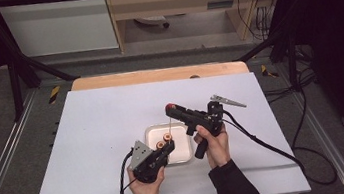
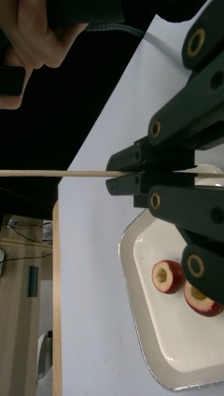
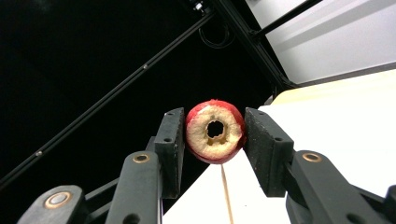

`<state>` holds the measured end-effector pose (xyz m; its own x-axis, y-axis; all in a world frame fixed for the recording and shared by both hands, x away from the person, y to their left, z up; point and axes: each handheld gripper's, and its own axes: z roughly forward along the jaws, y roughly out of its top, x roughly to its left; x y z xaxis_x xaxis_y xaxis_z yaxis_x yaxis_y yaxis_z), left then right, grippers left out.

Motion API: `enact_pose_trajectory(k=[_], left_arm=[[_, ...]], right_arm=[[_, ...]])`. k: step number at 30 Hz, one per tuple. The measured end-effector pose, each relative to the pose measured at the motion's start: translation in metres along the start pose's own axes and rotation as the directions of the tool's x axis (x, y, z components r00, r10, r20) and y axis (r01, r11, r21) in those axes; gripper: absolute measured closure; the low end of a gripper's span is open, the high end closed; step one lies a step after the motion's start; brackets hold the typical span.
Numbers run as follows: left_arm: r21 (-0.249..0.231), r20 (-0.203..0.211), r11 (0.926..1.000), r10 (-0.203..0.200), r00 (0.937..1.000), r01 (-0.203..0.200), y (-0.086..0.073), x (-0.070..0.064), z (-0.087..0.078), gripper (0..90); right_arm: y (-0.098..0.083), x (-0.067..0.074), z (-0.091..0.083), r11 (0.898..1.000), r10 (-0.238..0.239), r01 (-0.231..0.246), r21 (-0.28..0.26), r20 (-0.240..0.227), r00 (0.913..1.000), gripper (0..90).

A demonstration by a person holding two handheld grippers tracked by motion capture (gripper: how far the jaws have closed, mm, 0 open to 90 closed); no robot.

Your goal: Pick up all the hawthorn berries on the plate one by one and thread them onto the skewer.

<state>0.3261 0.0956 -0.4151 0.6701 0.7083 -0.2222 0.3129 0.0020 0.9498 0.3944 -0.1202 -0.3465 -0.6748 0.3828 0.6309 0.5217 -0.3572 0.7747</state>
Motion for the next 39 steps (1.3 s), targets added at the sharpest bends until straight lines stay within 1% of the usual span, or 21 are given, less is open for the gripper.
enact_pose_trajectory(k=[4, 9, 12, 13, 15, 17, 19, 23, 25, 27, 31, 34, 36, 37, 39], left_arm=[[-0.013, 0.002, 0.9999, -0.009, 1.0, 0.009, 0.001, 0.0, -0.001, 88.6], [-0.008, 0.005, 0.9997, -0.025, 0.9997, 0.025, 0.002, 0.0, 0.0, 88.6], [-0.01, 0.006, 0.9993, -0.035, 0.9994, 0.035, 0.003, 0.001, 0.0, 88.6], [-0.012, 0.005, 0.9991, -0.04, 0.9992, 0.04, 0.004, 0.001, 0.0, 88.6], [-0.015, -0.001, 0.999, -0.043, 0.9991, 0.043, 0.007, 0.002, -0.001, 88.6], [0.0, -0.007, 0.999, -0.045, 0.9989, 0.045, 0.008, 0.003, -0.001, 88.6], [0.007, -0.01, 0.999, -0.043, 0.999, 0.043, 0.008, 0.005, 0.0, 88.7], [0.015, -0.002, 0.9984, -0.054, 0.9985, 0.054, 0.007, 0.005, 0.001, 88.8], [0.023, -0.01, 0.9982, -0.055, 0.9984, 0.056, 0.008, 0.005, 0.002, 88.9], [0.036, -0.01, 0.9977, -0.057, 0.9983, 0.057, 0.009, 0.005, 0.002, 88.9], [0.043, -0.012, 0.9976, -0.053, 0.9985, 0.054, 0.009, 0.006, 0.003, 89.0], [0.051, -0.008, 0.9969, -0.059, 0.9982, 0.059, 0.009, 0.007, 0.003, 89.0], [0.054, -0.005, 0.997, -0.056, 0.9984, 0.056, 0.008, 0.006, 0.004, 89.1], [0.047, -0.002, 0.9973, -0.057, 0.9984, 0.057, 0.008, 0.006, 0.004, 89.1], [0.053, -0.001, 0.9971, -0.055, 0.9985, 0.054, 0.008, 0.006, 0.005, 89.1]], right_arm=[[-0.002, 0.0, 0.0, 1.0, -0.001, 0.001, 0.007, -0.001, 1.0, 59.8], [-0.006, 0.0, 0.002, 1.0, -0.002, 0.002, 0.022, 0.0, 1.0, 59.8], [-0.009, 0.001, 0.002, 0.999, -0.019, 0.019, 0.033, 0.003, 0.9998, 59.8], [-0.012, 0.001, 0.002, 0.998, -0.032, 0.031, 0.048, 0.005, 0.9995, 59.8], [-0.015, 0.0, 0.003, 0.997, -0.042, 0.041, 0.069, 0.011, 0.9991, 59.8], [-0.017, 0.0, 0.004, 0.996, -0.043, 0.042, 0.074, 0.009, 0.999, 59.8], [-0.018, 0.0, 0.004, 0.996, -0.053, 0.052, 0.074, 0.015, 0.9985, 59.8], [-0.02, 0.001, 0.003, 0.993, -0.079, 0.077, 0.088, 0.019, 0.9967, 59.9], [-0.021, 0.002, 0.002, 0.992, -0.088, 0.085, 0.093, 0.023, 0.9959, 59.9], [-0.022, 0.002, 0.002, 0.991, -0.09, 0.087, 0.1, 0.025, 0.9956, 59.9], [-0.022, 0.002, 0.001, 0.991, -0.092, 0.089, 0.102, 0.028, 0.9953, 60.0], [-0.023, 0.002, 0.001, 0.989, -0.109, 0.105, 0.109, 0.031, 0.9936, 60.0], [-0.024, 0.002, -0.001, 0.988, -0.112, 0.108, 0.108, 0.031, 0.9933, 60.0], [-0.025, 0.0, -0.002, 0.989, -0.106, 0.102, 0.11, 0.033, 0.9938, 60.0], [-0.026, -0.001, -0.003, 0.989, -0.099, 0.095, 0.113, 0.03, 0.9947, 60.0]])
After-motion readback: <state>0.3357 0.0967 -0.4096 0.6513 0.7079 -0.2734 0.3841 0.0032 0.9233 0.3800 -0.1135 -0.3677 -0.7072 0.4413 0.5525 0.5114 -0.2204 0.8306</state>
